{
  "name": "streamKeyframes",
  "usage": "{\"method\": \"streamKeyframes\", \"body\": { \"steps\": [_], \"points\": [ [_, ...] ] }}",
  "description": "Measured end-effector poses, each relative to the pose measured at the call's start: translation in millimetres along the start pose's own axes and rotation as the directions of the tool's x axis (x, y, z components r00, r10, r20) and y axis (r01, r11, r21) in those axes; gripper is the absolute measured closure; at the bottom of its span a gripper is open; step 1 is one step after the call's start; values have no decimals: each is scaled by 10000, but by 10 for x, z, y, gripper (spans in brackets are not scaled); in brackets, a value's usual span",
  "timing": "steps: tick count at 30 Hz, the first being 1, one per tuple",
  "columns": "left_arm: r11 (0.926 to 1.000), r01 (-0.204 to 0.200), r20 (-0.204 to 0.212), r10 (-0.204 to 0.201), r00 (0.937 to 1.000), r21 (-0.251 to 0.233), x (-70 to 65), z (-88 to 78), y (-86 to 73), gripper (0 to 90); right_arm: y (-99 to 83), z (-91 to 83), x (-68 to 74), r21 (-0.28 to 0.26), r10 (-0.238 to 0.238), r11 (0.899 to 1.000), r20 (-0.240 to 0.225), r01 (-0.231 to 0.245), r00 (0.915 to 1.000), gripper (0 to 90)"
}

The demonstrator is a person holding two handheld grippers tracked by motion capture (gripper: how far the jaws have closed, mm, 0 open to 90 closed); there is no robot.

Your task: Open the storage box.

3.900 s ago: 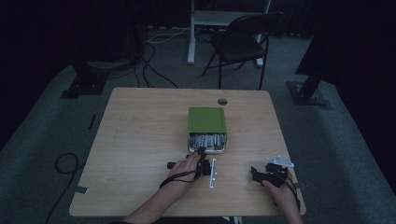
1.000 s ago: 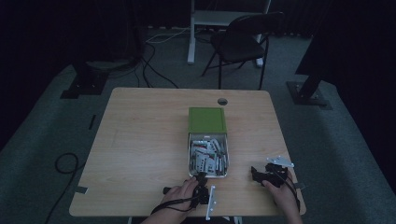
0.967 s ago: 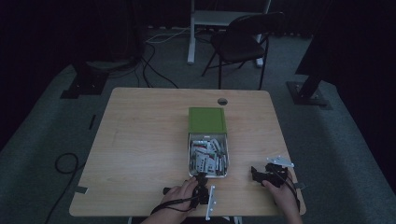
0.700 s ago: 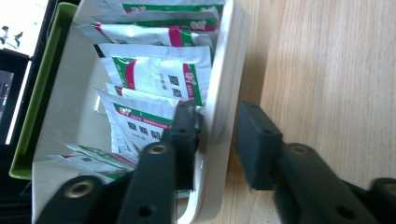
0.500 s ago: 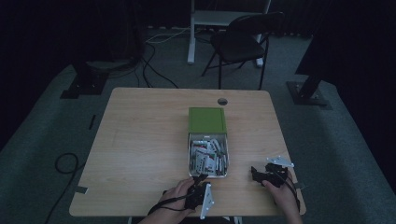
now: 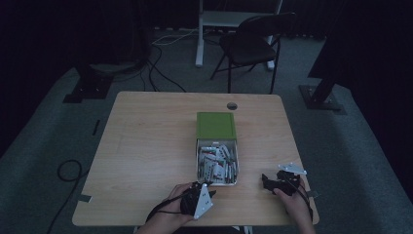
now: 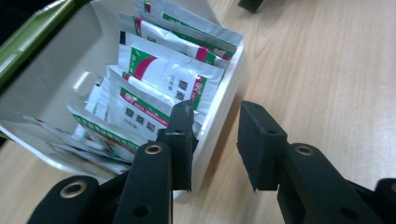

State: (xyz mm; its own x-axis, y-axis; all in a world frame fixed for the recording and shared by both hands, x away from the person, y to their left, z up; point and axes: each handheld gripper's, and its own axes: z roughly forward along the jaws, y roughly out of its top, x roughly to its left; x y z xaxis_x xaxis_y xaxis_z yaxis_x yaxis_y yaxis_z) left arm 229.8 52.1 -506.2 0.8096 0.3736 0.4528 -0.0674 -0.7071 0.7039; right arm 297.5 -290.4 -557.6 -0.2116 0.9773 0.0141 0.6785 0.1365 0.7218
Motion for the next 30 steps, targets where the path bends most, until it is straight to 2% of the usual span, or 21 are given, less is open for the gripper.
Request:
{"method": "streamKeyframes", "body": {
  "steps": [9,20,24,25,30],
  "points": [
    [9976,632,214,-626,9978,-287,95,-84,-136,670,0,0,0,0,2,10000,0,-2,10000,111],
    [9935,1112,-28,-1113,9938,-252,218,-209,-367,670,0,0,0,6,0,10000,2,0,10000,111],
    [9895,1417,-110,-1421,9898,-293,274,-240,-454,670,0,0,0,3,-5,10000,1,5,10000,111],
    [9863,1615,-154,-1621,9867,-322,294,-247,-486,670,0,0,0,0,1,10000,-2,-1,10000,111],
    [9771,2111,-299,-2119,9768,-284,387,-280,-631,670,0,0,0,4,-6,10000,0,6,10000,111]
  ]
}}
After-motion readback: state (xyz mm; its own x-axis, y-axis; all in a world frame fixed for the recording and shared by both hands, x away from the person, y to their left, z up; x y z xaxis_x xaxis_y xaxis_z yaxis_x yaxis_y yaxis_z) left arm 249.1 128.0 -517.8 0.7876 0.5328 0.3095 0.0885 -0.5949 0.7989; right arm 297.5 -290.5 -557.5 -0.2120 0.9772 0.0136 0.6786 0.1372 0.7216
